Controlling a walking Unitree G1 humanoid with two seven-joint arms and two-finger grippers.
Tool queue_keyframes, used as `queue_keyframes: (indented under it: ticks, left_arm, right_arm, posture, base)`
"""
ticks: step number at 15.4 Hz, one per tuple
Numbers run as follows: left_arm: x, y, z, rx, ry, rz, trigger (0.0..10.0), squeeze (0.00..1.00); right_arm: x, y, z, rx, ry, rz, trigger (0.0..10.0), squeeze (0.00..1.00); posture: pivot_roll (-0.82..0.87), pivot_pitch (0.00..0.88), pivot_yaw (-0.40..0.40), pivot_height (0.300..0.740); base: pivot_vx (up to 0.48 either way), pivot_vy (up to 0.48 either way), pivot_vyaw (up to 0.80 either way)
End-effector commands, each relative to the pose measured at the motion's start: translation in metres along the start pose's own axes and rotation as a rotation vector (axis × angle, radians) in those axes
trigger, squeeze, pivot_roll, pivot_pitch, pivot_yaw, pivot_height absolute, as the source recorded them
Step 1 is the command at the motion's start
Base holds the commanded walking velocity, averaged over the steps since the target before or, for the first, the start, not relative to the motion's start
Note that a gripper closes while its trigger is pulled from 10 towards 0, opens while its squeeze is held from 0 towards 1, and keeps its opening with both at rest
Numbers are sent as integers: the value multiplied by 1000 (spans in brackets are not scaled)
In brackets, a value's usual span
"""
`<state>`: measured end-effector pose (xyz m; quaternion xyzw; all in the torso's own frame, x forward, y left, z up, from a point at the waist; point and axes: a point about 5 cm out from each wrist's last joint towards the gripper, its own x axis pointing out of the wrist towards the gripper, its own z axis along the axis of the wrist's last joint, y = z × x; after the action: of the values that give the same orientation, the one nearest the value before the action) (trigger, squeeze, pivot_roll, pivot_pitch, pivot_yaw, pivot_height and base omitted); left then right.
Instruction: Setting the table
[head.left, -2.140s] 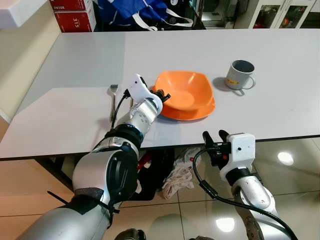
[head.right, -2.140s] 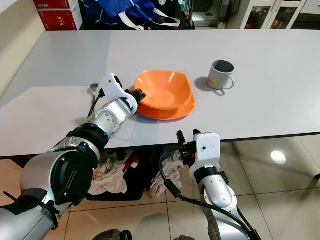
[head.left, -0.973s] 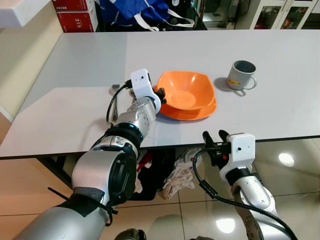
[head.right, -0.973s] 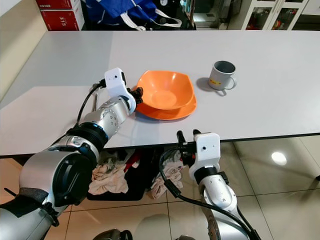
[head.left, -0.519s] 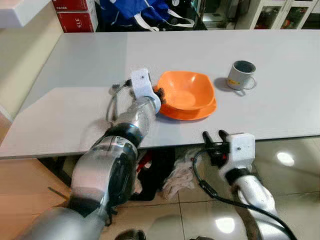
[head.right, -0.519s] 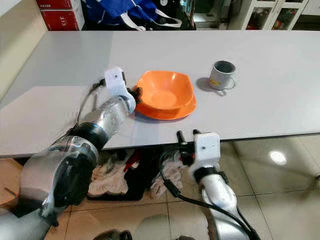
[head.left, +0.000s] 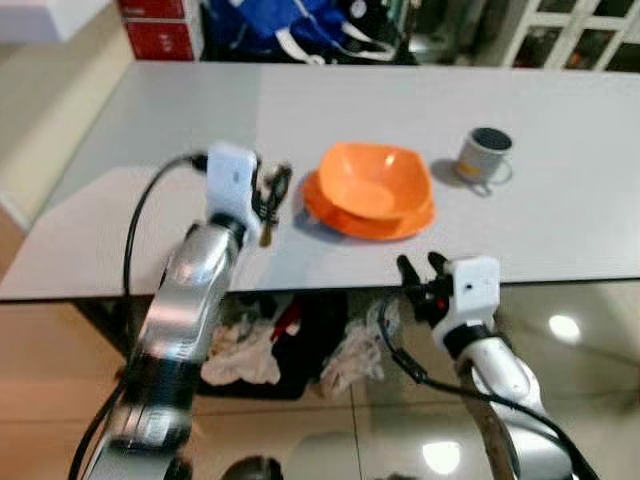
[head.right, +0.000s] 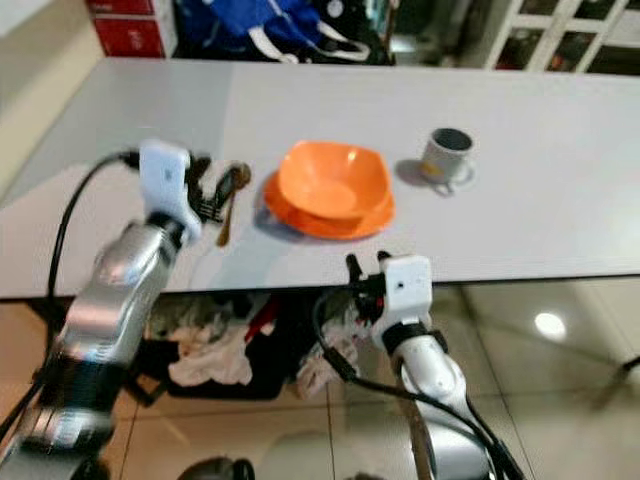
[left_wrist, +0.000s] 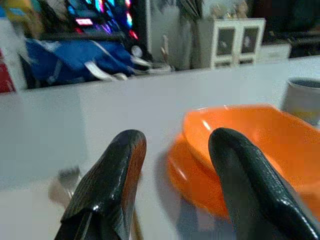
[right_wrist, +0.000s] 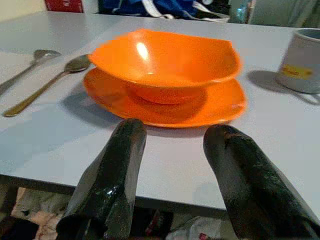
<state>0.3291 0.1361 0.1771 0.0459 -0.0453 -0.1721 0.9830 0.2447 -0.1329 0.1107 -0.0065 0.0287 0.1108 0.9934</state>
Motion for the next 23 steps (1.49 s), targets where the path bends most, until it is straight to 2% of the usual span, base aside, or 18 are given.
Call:
queue_keyframes:
  ticks: [1,3,4,5,8,9,10,11,14,15,16,18,23]
  left_arm:
    - [-3,-3,13,13,-34,-45,10000,0]
    - [-27,-5,-4,46,43,-120,10000,0]
    - [-31,-5,-8,55,61,-125,10000,0]
    - [-44,-8,-18,72,102,-144,10000,0]
    - [-68,-22,-38,113,152,-210,10000,0]
    - [-78,-29,-48,128,163,-209,10000,0]
    - [-81,-31,-51,115,170,-197,10000,0]
    - [-84,-32,-49,60,159,-132,10000,0]
    - [-74,-28,-44,-22,157,-64,10000,0]
    - [-74,-28,-44,-22,157,-64,10000,0]
    - [-64,-27,-38,-24,133,-59,10000,0]
    - [-57,-27,-33,-18,115,-65,10000,0]
    - [-52,-26,-29,-34,112,-63,10000,0]
  right_arm:
    - [-1,-4,-2,4,3,-14,10000,0]
    - [-2,-7,0,2,-14,-32,10000,0]
    - [-2,-8,0,2,-17,-35,10000,0]
    - [-4,-10,0,3,-24,-47,10000,0]
    - [-8,-14,0,6,-45,-66,10000,0]
    - [-10,-14,-1,6,-56,-69,10000,0]
    - [-11,-15,-1,5,-59,-70,10000,0]
    - [-14,-15,-1,6,-63,-73,10000,0]
    - [-15,-16,-6,12,-47,-77,10000,0]
    - [-15,-16,-6,12,-47,-77,10000,0]
    - [-13,-14,-6,10,-46,-70,10000,0]
    - [-9,-14,-6,10,-48,-66,10000,0]
    - [-8,-13,-6,14,-42,-64,10000,0]
  posture:
    - [-63,9,-10,736]
    - [-59,8,-1,736]
    - [-59,8,-1,736]
    - [-56,8,4,736]
    - [-53,5,8,736]
    - [-55,1,9,736]
    - [-55,1,9,736]
    - [-60,0,9,736]
    - [-68,0,-2,736]
    - [-68,0,-2,736]
    - [-73,0,0,736]
    - [-73,0,-1,736]
    - [-76,12,-2,736]
  base:
    - [0,0,0]
    - [0,0,0]
    - [0,0,0]
    - [0,0,0]
    - [0,0,0]
    - [0,0,0]
    - [0,0,0]
    - [0,0,0]
    - [0,0,0]
    - [0,0,0]
    - [0,0,0]
    - [0,0,0]
    - [0,0,0]
